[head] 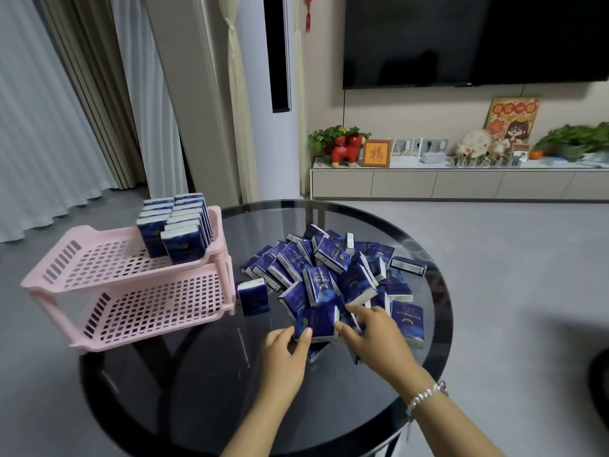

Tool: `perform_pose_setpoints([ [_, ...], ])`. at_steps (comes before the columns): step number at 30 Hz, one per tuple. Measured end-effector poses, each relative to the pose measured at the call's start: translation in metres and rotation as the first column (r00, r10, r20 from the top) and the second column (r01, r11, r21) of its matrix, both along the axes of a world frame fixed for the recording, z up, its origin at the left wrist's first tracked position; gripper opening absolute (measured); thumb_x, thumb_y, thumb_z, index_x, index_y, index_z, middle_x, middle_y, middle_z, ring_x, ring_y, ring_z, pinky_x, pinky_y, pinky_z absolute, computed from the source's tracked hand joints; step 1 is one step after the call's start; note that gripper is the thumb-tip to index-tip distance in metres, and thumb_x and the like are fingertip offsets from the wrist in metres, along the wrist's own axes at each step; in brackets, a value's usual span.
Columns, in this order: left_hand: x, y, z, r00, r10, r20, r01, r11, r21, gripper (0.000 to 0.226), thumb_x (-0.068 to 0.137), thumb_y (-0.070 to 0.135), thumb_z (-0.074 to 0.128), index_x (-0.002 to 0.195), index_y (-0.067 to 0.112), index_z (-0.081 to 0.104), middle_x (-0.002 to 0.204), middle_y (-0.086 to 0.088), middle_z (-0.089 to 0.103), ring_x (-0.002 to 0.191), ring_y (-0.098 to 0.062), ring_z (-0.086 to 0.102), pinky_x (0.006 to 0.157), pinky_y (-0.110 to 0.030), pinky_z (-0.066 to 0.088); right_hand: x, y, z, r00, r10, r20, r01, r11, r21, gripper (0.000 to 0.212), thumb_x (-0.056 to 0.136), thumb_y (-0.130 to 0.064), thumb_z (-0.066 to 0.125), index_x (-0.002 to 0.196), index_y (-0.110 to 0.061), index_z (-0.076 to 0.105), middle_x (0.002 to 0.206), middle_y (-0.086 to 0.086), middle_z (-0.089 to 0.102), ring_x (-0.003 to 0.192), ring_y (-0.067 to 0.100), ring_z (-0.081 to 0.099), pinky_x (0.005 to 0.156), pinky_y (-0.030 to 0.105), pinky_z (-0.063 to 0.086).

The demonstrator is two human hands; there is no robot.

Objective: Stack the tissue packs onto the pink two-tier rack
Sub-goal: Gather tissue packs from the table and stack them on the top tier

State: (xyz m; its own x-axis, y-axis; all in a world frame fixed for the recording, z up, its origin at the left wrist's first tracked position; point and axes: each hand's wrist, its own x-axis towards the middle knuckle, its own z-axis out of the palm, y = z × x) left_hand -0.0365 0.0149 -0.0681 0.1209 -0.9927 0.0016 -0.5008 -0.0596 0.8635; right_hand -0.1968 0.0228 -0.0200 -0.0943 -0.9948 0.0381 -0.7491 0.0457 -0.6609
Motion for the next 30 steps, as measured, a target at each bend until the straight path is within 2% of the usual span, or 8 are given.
perform_pose_setpoints([
  [4, 0.0, 0.005, 0.003, 0.997, -0.033, -0.077, 0.033, 0.999, -0.006, 0.022, 0.093, 0.039, 0.054, 0.109, 0.028, 0.062, 0.106, 0.008, 0.052, 0.103, -0.009, 0.051, 0.084, -0.021, 0.035, 0.013, 0.002, -0.011, 0.979, -0.051, 0.195, 0.046, 0.999, 0.029, 0.049, 0.084, -0.047, 0.061, 0.126, -0.022, 0.058, 0.099, 0.002, 0.066, 0.078, 0.012, 0.057, 0.068, 0.019, 0.044],
  [8, 0.003, 0.011, 0.015, 0.947, -0.047, -0.318, 0.055, 0.998, 0.017, 0.011, 0.095, 0.032, 0.054, 0.105, 0.037, 0.054, 0.096, 0.016, 0.061, 0.089, 0.004, 0.055, 0.07, -0.01, 0.039, 0.026, 0.007, -0.016, 0.894, -0.144, 0.425, 0.104, 0.988, 0.116, 0.047, 0.079, -0.045, 0.068, 0.117, -0.02, 0.058, 0.096, 0.001, 0.067, 0.091, 0.019, 0.066, 0.075, 0.033, 0.052],
  [11, 0.008, 0.014, 0.015, 0.898, -0.034, -0.439, 0.051, 0.998, 0.026, 0.023, 0.095, 0.031, 0.054, 0.118, 0.031, 0.055, 0.105, 0.01, 0.066, 0.098, 0.0, 0.058, 0.077, -0.017, 0.043, 0.039, 0.015, -0.015, 0.862, -0.127, 0.491, 0.078, 0.99, 0.12, 0.011, 0.083, -0.035, 0.068, 0.081, -0.027, 0.06, 0.074, -0.002, 0.067, 0.067, 0.011, 0.066, 0.06, 0.027, 0.05],
  [12, 0.01, 0.015, 0.014, 0.888, -0.02, -0.46, 0.04, 0.999, 0.034, 0.027, 0.094, 0.031, 0.055, 0.122, 0.03, 0.054, 0.108, 0.008, 0.065, 0.101, -0.005, 0.059, 0.083, -0.023, 0.046, 0.042, 0.017, -0.015, 0.854, -0.113, 0.508, 0.064, 0.992, 0.112, 0.014, 0.084, -0.031, 0.068, 0.074, -0.028, 0.058, 0.067, -0.003, 0.065, 0.059, 0.008, 0.063, 0.054, 0.025, 0.049],
  [15, 0.014, 0.019, 0.012, 0.877, 0.022, -0.481, 0.0, 0.999, 0.044, 0.036, 0.092, 0.028, 0.059, 0.127, 0.029, 0.051, 0.115, 0.006, 0.064, 0.106, -0.012, 0.059, 0.093, -0.035, 0.046, 0.05, 0.021, -0.014, 0.809, -0.13, 0.573, 0.059, 0.988, 0.14, 0.014, 0.083, -0.026, 0.069, 0.083, -0.022, 0.056, 0.074, 0.003, 0.066, 0.055, 0.008, 0.064, 0.045, 0.021, 0.045],
  [19, 0.024, 0.022, 0.011, 0.803, 0.055, -0.594, 0.0, 0.996, 0.091, 0.043, 0.087, 0.023, 0.066, 0.128, 0.024, 0.052, 0.116, 0.004, 0.065, 0.104, -0.014, 0.06, 0.081, -0.028, 0.045, 0.056, 0.023, -0.013, 0.716, -0.166, 0.678, 0.023, 0.976, 0.216, 0.019, 0.086, -0.019, 0.066, 0.09, -0.01, 0.049, 0.072, 0.004, 0.064, 0.05, 0.01, 0.063, 0.047, 0.025, 0.043],
  [24, 0.036, 0.024, 0.017, 0.7, 0.043, -0.713, 0.047, 0.993, 0.106, 0.018, 0.091, 0.005, 0.058, 0.105, 0.013, 0.068, 0.088, 0.001, 0.073, 0.077, -0.011, 0.061, 0.064, -0.021, 0.045, 0.057, 0.023, -0.014, 0.508, -0.216, 0.834, -0.015, 0.966, 0.26, 0.018, 0.09, -0.015, 0.059, 0.088, -0.008, 0.043, 0.068, 0.009, 0.065, 0.055, 0.015, 0.067, 0.044, 0.021, 0.043],
  [30, 0.039, 0.022, 0.02, 0.635, 0.054, -0.771, 0.032, 0.995, 0.096, 0.018, 0.092, 0.002, 0.056, 0.108, 0.007, 0.062, 0.1, -0.011, 0.07, 0.08, -0.016, 0.067, 0.066, -0.023, 0.056, 0.056, 0.025, -0.008, 0.264, -0.195, 0.945, 0.031, 0.98, 0.194, 0.025, 0.092, -0.01, 0.055, 0.115, -0.018, 0.052, 0.074, 0.009, 0.065, 0.06, 0.016, 0.064, 0.055, 0.025, 0.041],
])
